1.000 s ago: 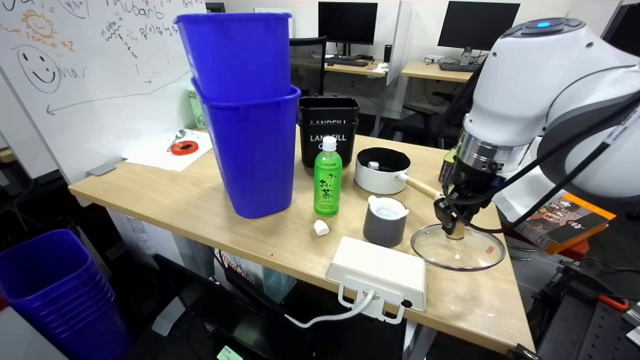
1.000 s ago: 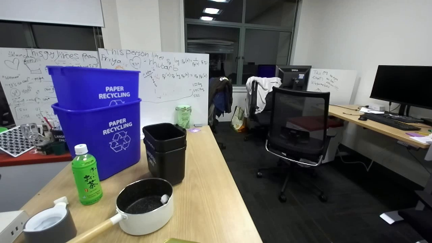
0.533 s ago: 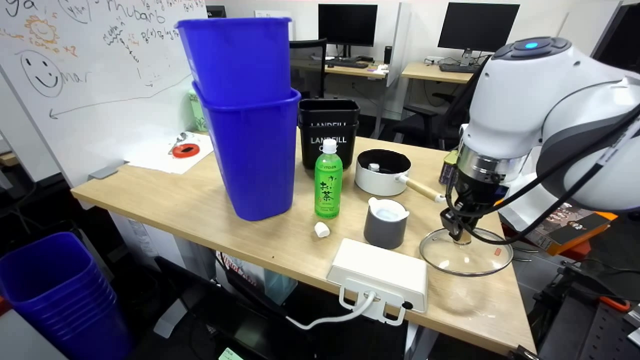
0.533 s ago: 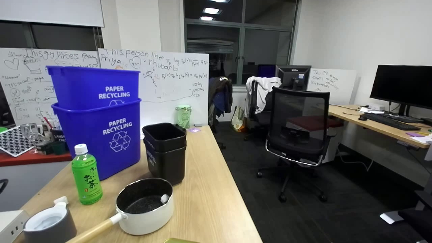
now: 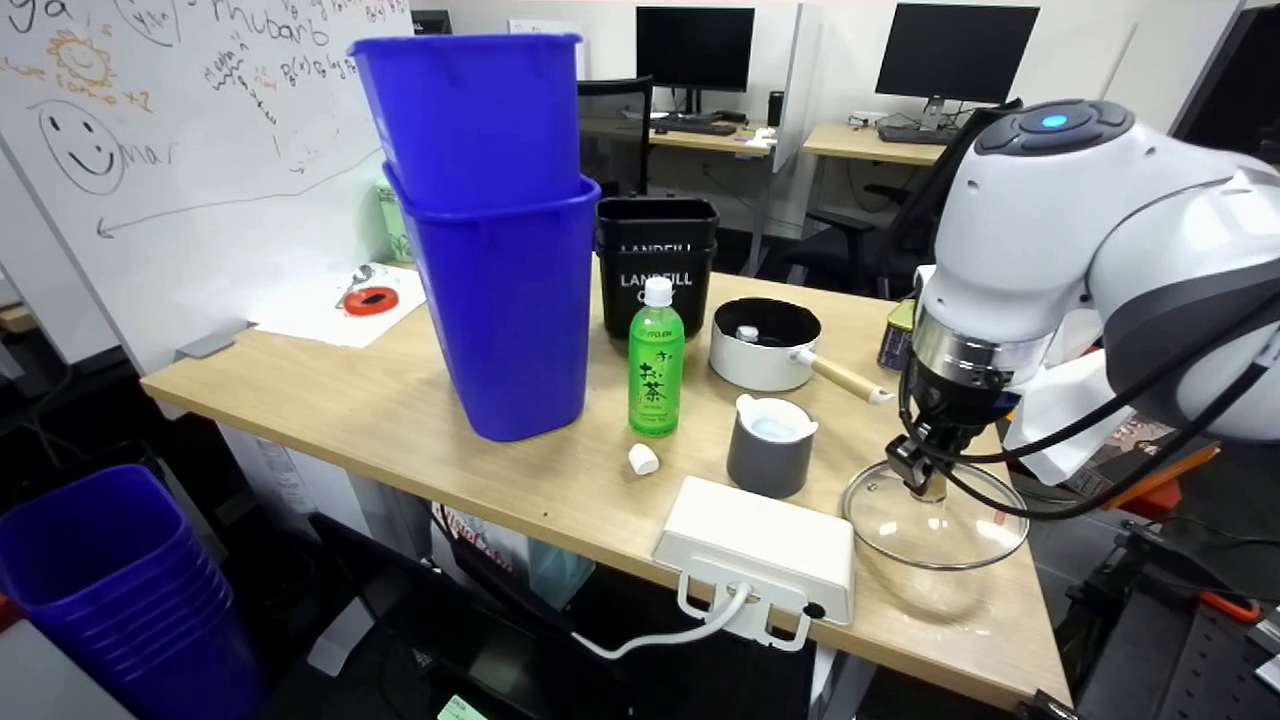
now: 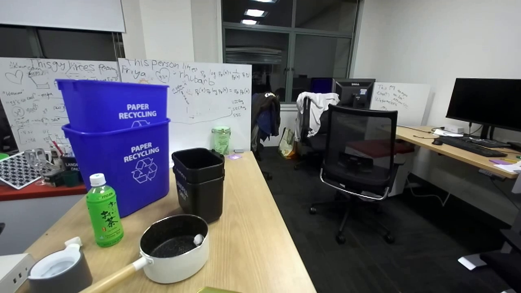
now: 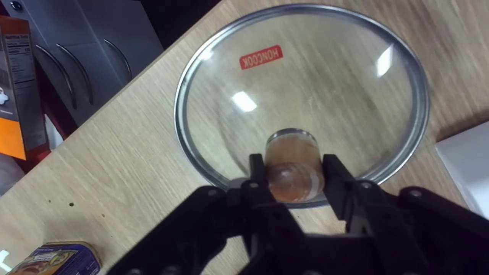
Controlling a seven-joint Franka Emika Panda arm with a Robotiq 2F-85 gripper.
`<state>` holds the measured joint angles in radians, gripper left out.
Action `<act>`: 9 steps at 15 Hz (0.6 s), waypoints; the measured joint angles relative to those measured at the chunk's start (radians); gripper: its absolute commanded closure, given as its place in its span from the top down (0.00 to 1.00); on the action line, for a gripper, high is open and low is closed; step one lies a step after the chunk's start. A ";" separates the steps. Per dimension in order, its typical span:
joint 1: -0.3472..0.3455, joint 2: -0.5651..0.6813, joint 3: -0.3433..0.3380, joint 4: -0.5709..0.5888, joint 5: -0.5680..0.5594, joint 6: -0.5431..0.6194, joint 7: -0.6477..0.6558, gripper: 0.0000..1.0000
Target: Uncover the pot
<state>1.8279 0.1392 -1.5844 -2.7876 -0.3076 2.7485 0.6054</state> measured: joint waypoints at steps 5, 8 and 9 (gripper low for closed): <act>-0.077 -0.062 0.062 0.000 -0.151 -0.003 0.111 0.40; -0.113 -0.105 0.064 0.000 -0.265 -0.010 0.172 0.73; -0.124 -0.121 0.061 0.000 -0.306 -0.015 0.193 0.81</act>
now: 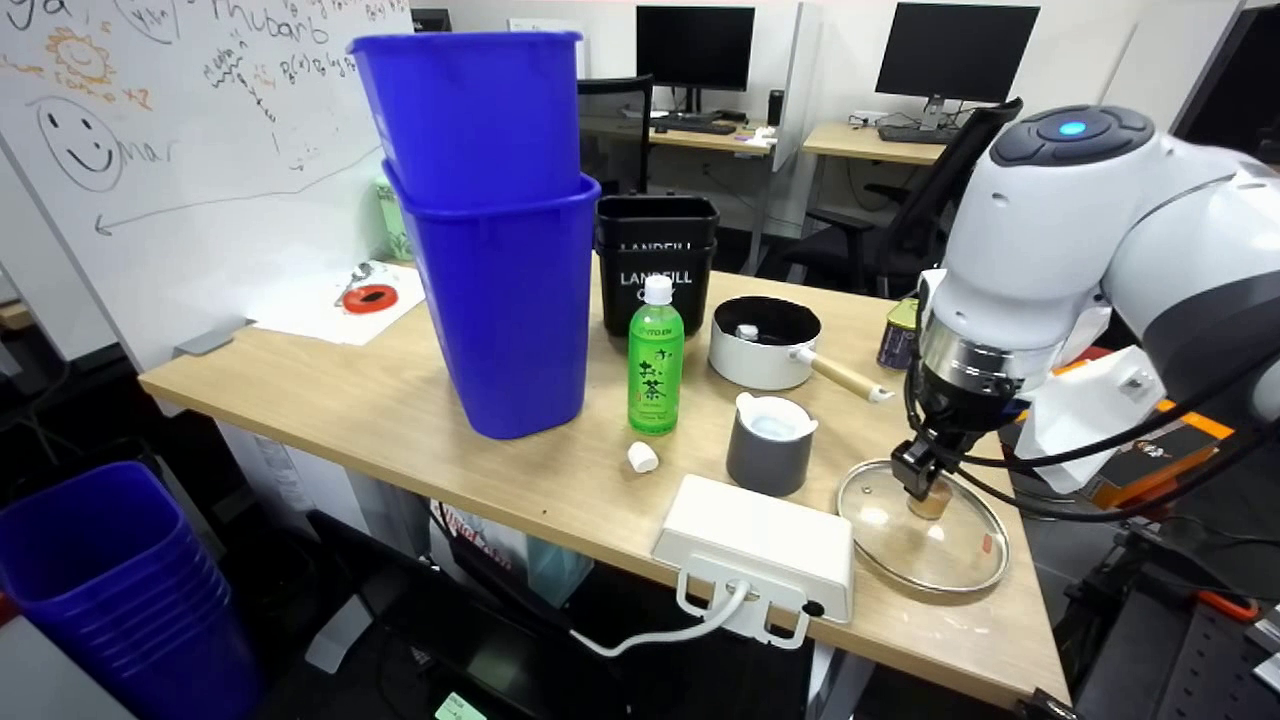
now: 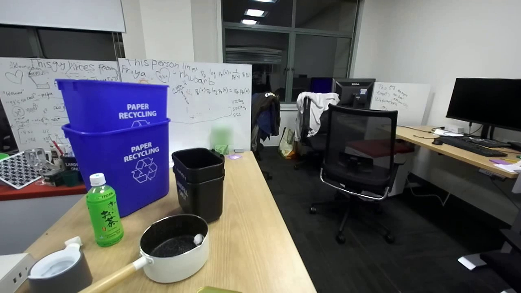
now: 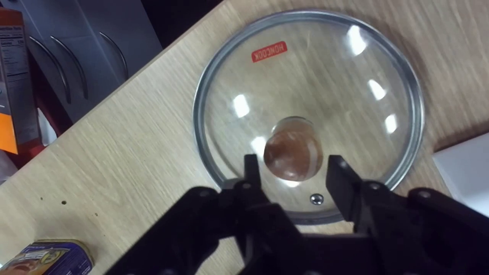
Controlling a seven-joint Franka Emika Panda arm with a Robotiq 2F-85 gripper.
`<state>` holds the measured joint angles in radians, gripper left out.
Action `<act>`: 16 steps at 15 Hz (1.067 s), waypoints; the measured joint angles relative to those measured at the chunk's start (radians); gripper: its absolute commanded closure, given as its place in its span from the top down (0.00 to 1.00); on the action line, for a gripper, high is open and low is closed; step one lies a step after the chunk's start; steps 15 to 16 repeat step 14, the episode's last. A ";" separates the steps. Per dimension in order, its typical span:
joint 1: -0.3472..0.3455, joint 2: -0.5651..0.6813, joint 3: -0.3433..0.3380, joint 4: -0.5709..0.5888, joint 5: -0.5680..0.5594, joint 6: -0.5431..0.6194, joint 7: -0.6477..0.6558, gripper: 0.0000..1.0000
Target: Uncover the pot
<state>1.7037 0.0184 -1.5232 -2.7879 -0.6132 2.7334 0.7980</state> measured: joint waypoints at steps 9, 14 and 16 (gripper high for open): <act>-0.018 -0.154 -0.130 0.001 -0.275 -0.014 0.159 1.00; -0.018 -0.160 -0.130 0.001 -0.275 -0.014 0.159 1.00; -0.018 -0.160 -0.130 0.001 -0.275 -0.014 0.159 1.00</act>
